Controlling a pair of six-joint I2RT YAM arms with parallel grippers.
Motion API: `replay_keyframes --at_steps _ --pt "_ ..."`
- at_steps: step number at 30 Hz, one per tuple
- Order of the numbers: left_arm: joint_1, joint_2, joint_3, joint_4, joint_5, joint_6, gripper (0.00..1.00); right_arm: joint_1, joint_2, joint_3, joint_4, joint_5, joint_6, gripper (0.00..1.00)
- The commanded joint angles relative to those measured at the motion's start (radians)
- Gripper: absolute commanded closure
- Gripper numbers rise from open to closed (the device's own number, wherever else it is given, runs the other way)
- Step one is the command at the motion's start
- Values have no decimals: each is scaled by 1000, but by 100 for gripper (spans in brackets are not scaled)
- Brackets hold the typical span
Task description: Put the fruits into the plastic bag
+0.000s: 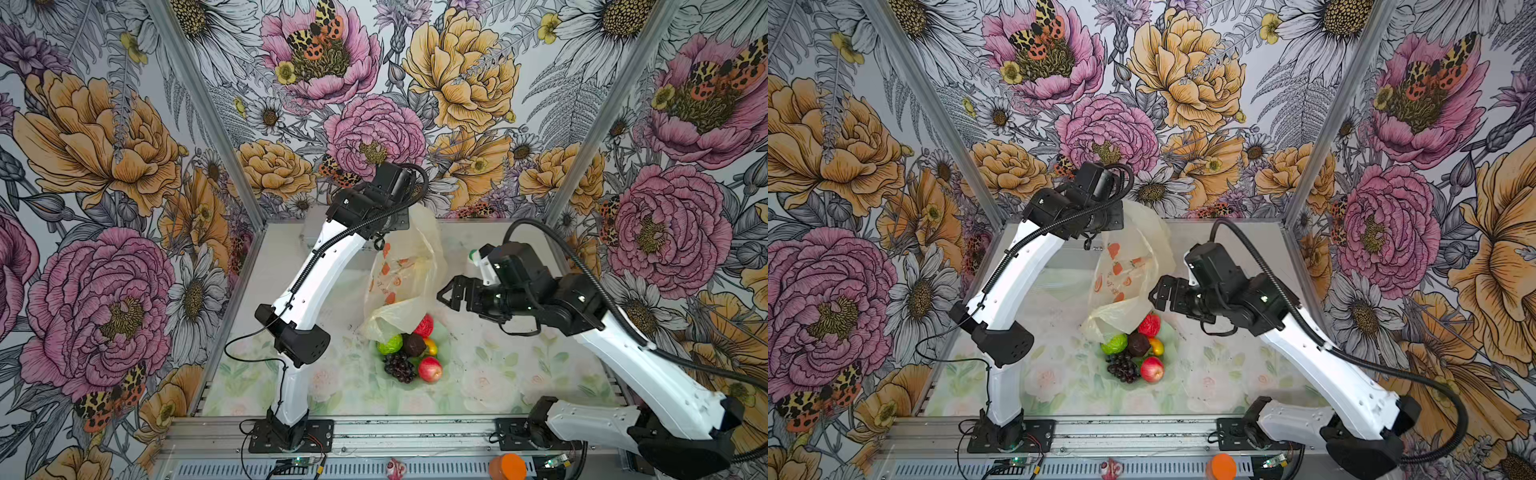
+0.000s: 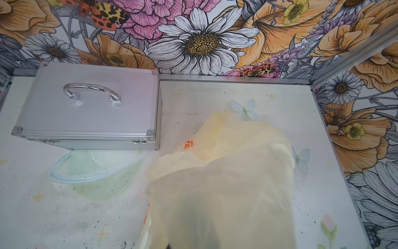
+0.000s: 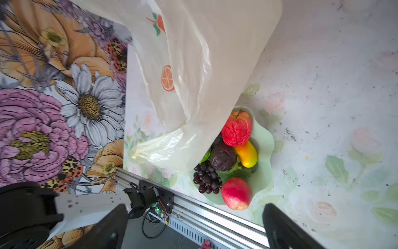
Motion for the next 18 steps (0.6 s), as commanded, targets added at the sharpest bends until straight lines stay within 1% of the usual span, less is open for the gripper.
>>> replay_keyframes --at_steps 1,3,6,10,12,14,15,16,17,18 --pt "-7 -15 25 0 55 -20 100 29 45 52 -9 18 29 0" --pt "-6 -13 27 2 66 -22 100 62 80 70 -7 5 42 1" --pt "-5 -10 32 1 80 -21 100 73 121 79 3 -22 99 1" --pt "0 -18 27 0 93 -19 100 73 140 91 24 -24 247 1" --pt "0 -28 12 1 95 -17 100 75 114 44 100 -42 377 1" --pt "-1 -39 -8 2 95 -15 100 86 61 -59 235 -63 590 1" --pt "0 -44 -14 3 95 -13 100 102 41 -94 279 -42 675 1" --pt "-1 -48 -20 3 95 -12 100 137 18 -115 305 12 772 0" --pt "-2 -51 -22 3 95 -11 100 180 4 -119 317 83 841 0" --pt "-5 -53 -22 3 95 -7 100 215 0 -111 318 128 889 0"
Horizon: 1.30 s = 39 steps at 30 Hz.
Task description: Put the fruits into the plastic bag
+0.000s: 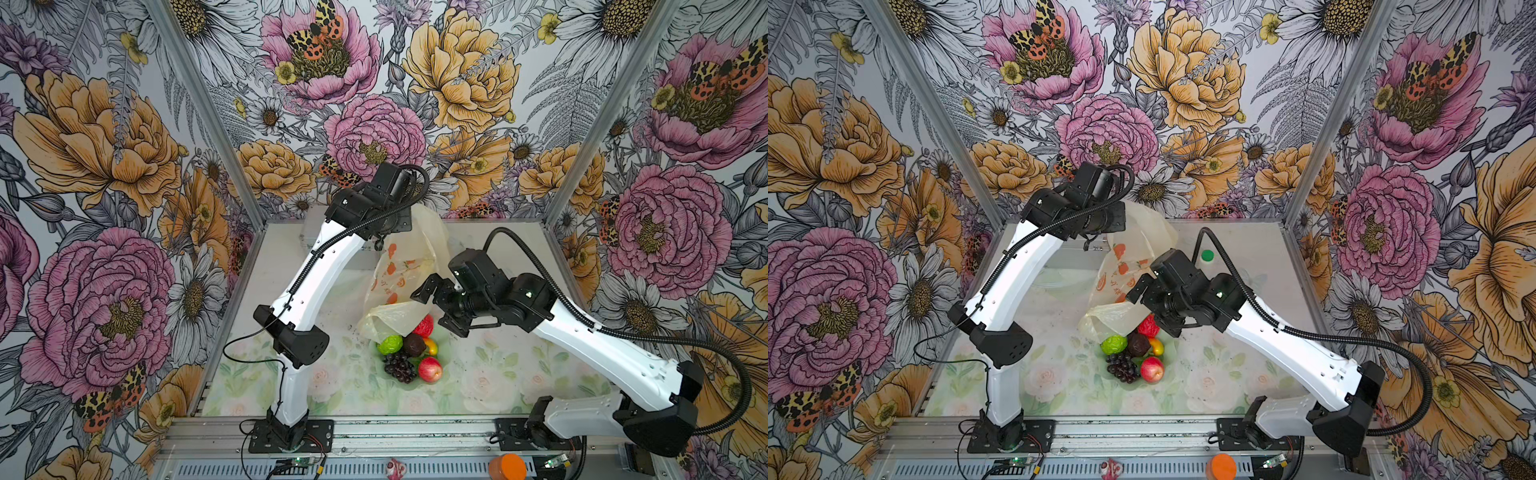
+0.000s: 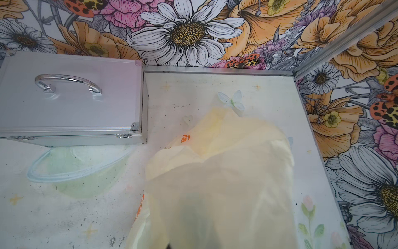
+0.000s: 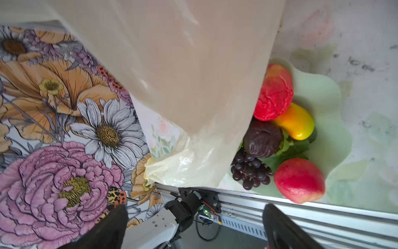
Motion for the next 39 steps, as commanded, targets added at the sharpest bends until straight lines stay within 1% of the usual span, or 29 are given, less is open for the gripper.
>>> replay_keyframes --at_steps 1,3,4,6,10,18,22,25,32,33,35,39 --pt "-3 -44 -10 4 18 -4 100 116 -41 12 120 165 349 1" --pt "-3 -44 -7 4 18 -3 100 170 -12 40 121 202 443 0" --pt "-4 -43 -4 4 47 -5 100 201 8 61 121 226 479 1" --pt "-6 -44 4 4 50 -8 100 245 50 104 119 270 515 0" --pt "-13 -46 13 2 48 -10 100 284 122 126 118 297 597 1" --pt "-15 -73 -25 4 38 -10 100 282 226 169 117 325 644 1" --pt "-16 -73 -34 4 42 -8 100 275 269 164 117 337 676 1" --pt "-15 -74 -38 4 47 -7 100 264 293 168 118 358 683 1" --pt "-18 -72 -41 4 57 -7 100 217 370 190 118 347 671 1" --pt "-19 -72 -40 4 59 -6 100 211 380 188 118 343 666 2" --pt "-17 -73 -40 4 61 -3 100 200 392 192 119 340 652 11" --pt "-5 -73 -40 4 68 -1 100 193 409 214 121 346 617 40"
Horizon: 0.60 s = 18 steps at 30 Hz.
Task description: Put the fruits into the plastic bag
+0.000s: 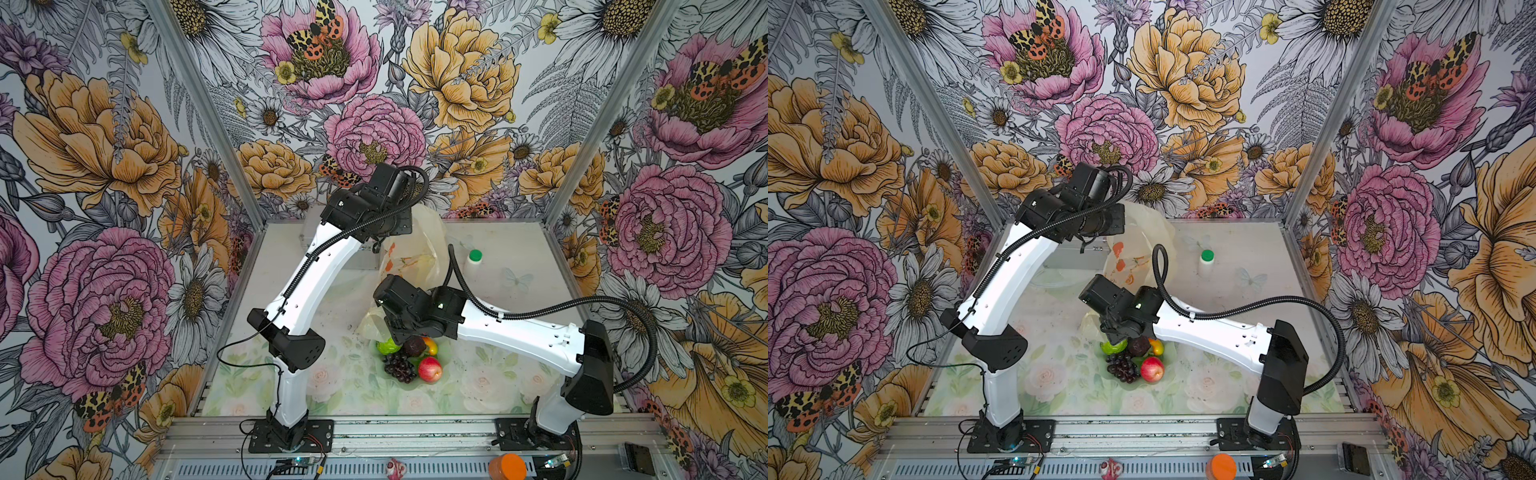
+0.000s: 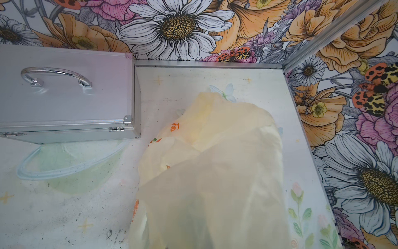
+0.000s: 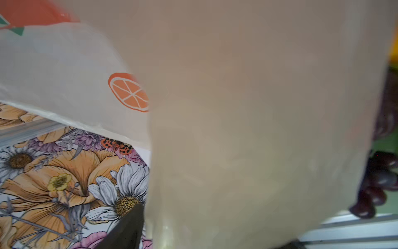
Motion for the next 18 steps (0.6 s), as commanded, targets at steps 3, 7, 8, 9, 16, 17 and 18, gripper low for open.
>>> replay_keyframes --at_steps 3,7,8,9,16,17,18 --pt "14 -37 -4 6 26 1 100 -6 2 54 5 26 18 63" --pt "43 -51 4 6 30 6 100 -26 -64 33 3 51 -77 100" --pt "51 -56 8 6 34 9 100 -35 -92 21 2 56 -117 100" --pt "64 -65 13 6 38 16 100 -49 -128 4 -2 63 -174 100" --pt "102 -200 -42 8 32 85 100 -327 -358 -20 -127 -78 -745 100" --pt "106 -223 -77 11 27 85 100 -367 -374 -8 -138 -101 -826 100" --pt "115 -253 -118 12 26 84 100 -408 -385 8 -158 -123 -902 100"
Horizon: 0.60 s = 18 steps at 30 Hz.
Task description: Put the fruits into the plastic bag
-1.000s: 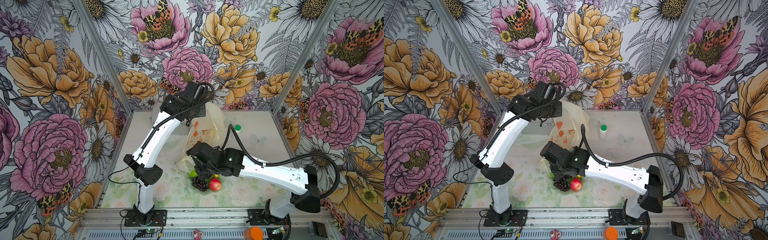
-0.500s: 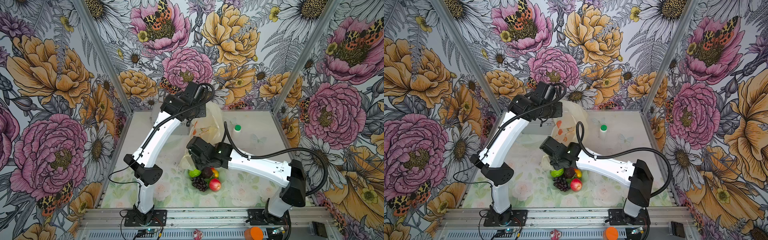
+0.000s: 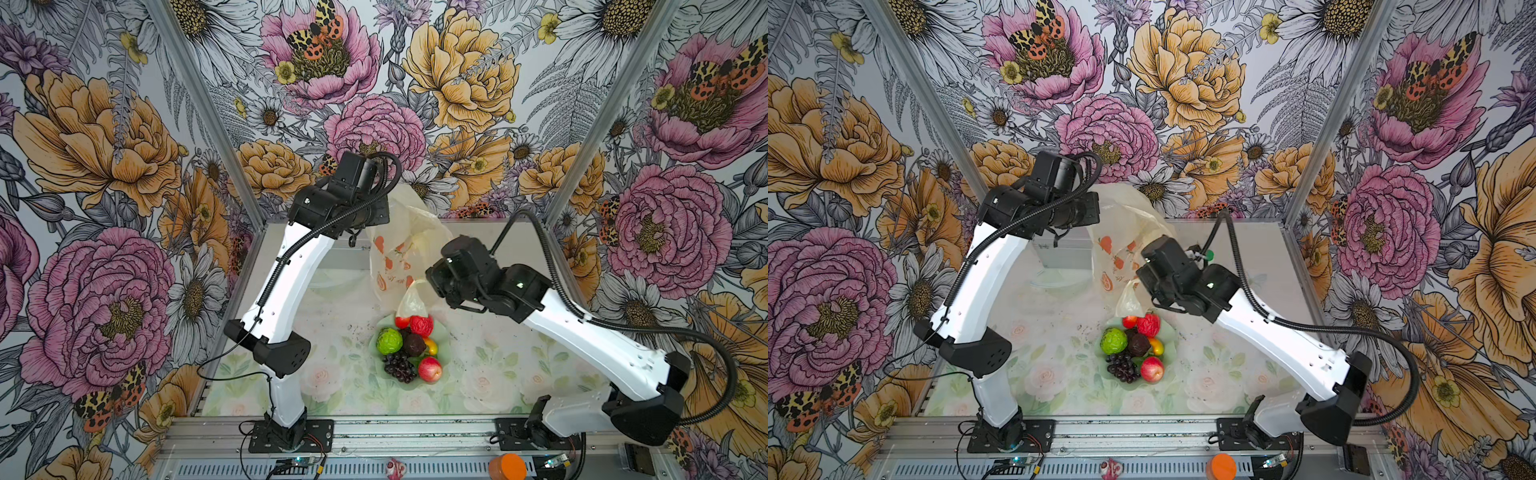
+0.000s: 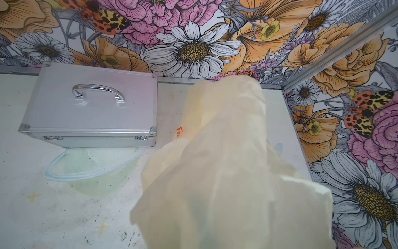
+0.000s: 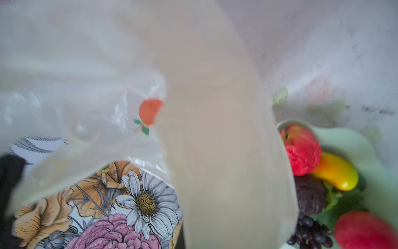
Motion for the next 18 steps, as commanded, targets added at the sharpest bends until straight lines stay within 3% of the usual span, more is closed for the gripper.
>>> replay_keyframes --at_steps 1,5,8,10,13,16,18 --pt "20 -130 -101 15 -7 33 100 -115 -36 57 -117 -88 -395 100" --pt "95 -235 -289 100 88 -27 100 -144 22 188 -126 -40 -677 100" --pt "149 -288 -357 202 156 -98 100 -144 120 379 -122 46 -886 100" --pt "154 -270 -271 221 145 -110 100 -143 199 553 -113 101 -1017 100" --pt "115 -195 2 222 110 -50 100 -119 288 856 -56 159 -1179 100" --pt "-46 -132 280 232 -68 130 100 -17 300 1014 89 250 -1419 100" --pt "-149 -143 316 282 -146 249 100 66 256 979 207 271 -1545 100"
